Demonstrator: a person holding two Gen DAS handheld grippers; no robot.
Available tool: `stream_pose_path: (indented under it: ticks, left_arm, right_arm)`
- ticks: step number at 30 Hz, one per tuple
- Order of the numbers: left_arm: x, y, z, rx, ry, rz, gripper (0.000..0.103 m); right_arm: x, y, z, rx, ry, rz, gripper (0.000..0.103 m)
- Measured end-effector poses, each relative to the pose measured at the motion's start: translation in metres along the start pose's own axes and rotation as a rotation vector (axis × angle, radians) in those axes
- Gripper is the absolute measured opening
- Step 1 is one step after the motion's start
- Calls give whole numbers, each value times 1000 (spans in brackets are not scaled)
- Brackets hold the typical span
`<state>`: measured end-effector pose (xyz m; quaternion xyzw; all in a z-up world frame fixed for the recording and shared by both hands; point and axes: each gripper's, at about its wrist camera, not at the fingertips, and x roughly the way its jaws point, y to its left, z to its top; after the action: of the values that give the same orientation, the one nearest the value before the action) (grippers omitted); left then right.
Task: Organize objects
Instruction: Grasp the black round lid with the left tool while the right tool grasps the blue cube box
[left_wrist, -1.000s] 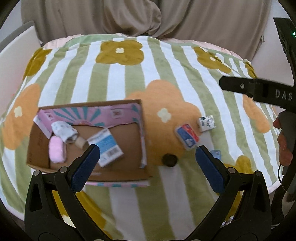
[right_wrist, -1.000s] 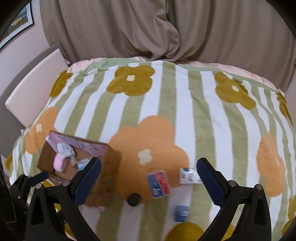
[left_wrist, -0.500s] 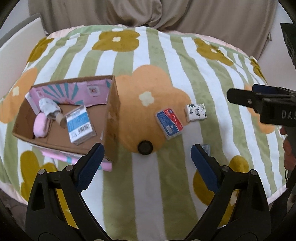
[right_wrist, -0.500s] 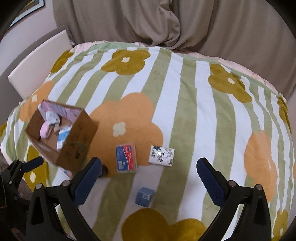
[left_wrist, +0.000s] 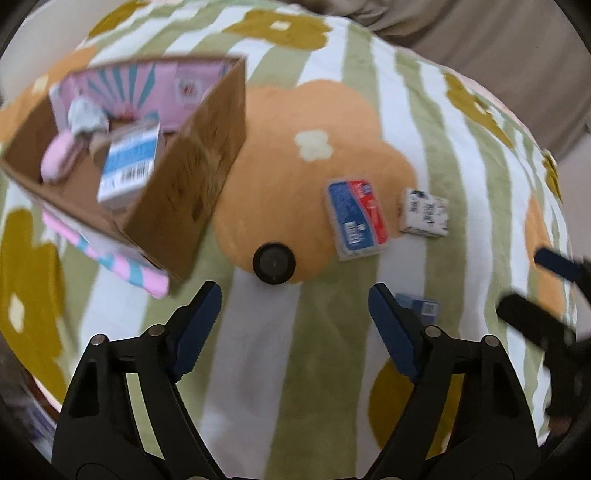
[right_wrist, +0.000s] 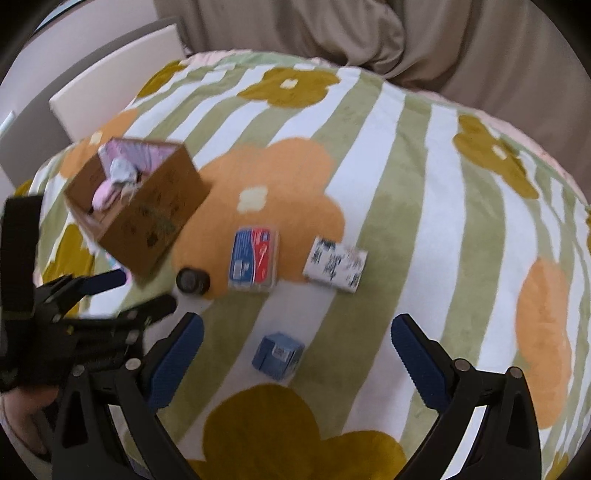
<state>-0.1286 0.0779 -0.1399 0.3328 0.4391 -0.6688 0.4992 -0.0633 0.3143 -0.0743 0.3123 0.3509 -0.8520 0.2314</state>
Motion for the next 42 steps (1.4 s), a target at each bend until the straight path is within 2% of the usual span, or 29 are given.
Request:
stream_pose_path:
  ticks: [2, 7, 13, 16, 27, 34, 37, 42]
  left_arm:
    - [12, 2, -2, -28, 2, 16, 74]
    - [35, 4, -4, -55, -31, 80, 70]
    - [53, -1, -6, -42, -77, 138, 69]
    - [63, -2, -4, -43, -77, 143, 60]
    - [81, -6, 0, -29, -80, 137, 45]
    - [80, -3, 3, -45, -79, 135, 33]
    - [80, -2, 3, -42, -74, 129, 33]
    - [80, -2, 1, -38, -74, 126, 33]
  right_arm:
    - [10, 0, -7, -8, 22, 8, 98]
    - [30, -1, -19, 2, 54, 35, 95]
    - [55, 3, -33, 13, 94, 49, 87]
    - [63, 4, -37, 7, 102, 42, 83]
    - [83, 4, -35, 60, 134, 65, 72]
    - [93, 8, -31, 108, 168, 77, 56]
    - [96, 9, -29, 127, 192, 69, 49]
    - [98, 6, -28, 165, 201, 60, 44]
